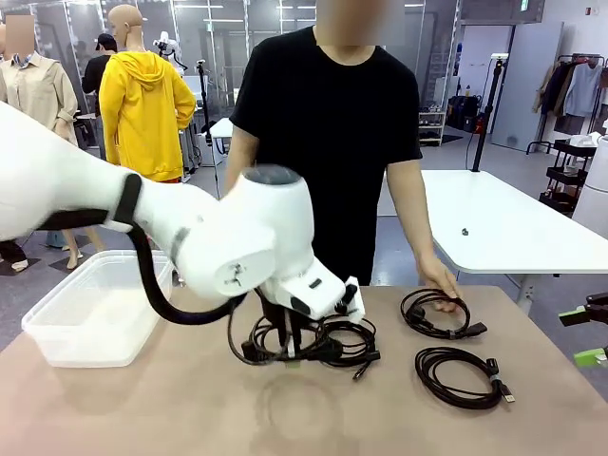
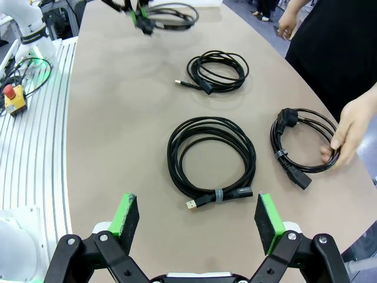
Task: Organize and store the cables.
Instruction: Place the Power Cable into the Organizing box.
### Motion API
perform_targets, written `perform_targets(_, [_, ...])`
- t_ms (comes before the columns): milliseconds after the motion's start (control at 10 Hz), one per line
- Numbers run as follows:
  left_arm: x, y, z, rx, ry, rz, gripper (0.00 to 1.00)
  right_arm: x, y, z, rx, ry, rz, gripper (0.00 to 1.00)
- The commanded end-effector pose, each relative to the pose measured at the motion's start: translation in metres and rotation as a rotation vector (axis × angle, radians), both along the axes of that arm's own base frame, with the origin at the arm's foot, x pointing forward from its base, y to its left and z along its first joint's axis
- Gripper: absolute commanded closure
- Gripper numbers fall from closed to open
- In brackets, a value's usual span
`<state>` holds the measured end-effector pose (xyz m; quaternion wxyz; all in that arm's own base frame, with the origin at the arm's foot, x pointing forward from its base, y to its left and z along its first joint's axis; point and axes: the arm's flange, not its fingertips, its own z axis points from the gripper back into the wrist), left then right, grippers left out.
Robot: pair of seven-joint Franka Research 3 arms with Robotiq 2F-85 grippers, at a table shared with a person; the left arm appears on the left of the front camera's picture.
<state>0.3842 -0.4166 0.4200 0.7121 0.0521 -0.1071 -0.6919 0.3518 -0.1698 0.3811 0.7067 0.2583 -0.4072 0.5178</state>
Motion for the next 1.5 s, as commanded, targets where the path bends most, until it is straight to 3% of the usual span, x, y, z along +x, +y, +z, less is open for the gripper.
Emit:
perform_targets(0, [-0.021,0.039,0.04,-0.024,-0.025,-0.067,0.84,0.0,0.002,0.0,0.008,-0.019,-0.003,0.0])
perform_targets(400, [-0.032,0.044,0.056,-0.022,-0.059,-0.12,0.84,0.0,0.002,0.0,0.008,-0.019,-0.003,0.0])
perform_targets(500, [-0.024,0.039,0.061,-0.029,-0.071,-0.079,0.84,0.0,0.002,0.0,0.008,-0.019,-0.003,0.0])
perform_targets(1000, [-0.024,0.041,0.056,-0.022,-0.063,-0.086,0.82,0.0,0.002,0.0,0.008,-0.019,-0.003,0.0])
perform_targets(1100, [-0.018,0.06,0.073,-0.02,-0.115,-0.164,0.82,0.0,0.002,0.0,0.008,-0.019,-0.003,0.0])
perform_targets(1400, [0.008,0.158,0.125,-0.022,-0.189,-0.234,0.82,0.0,0.002,0.0,0.008,-0.019,-0.003,0.0])
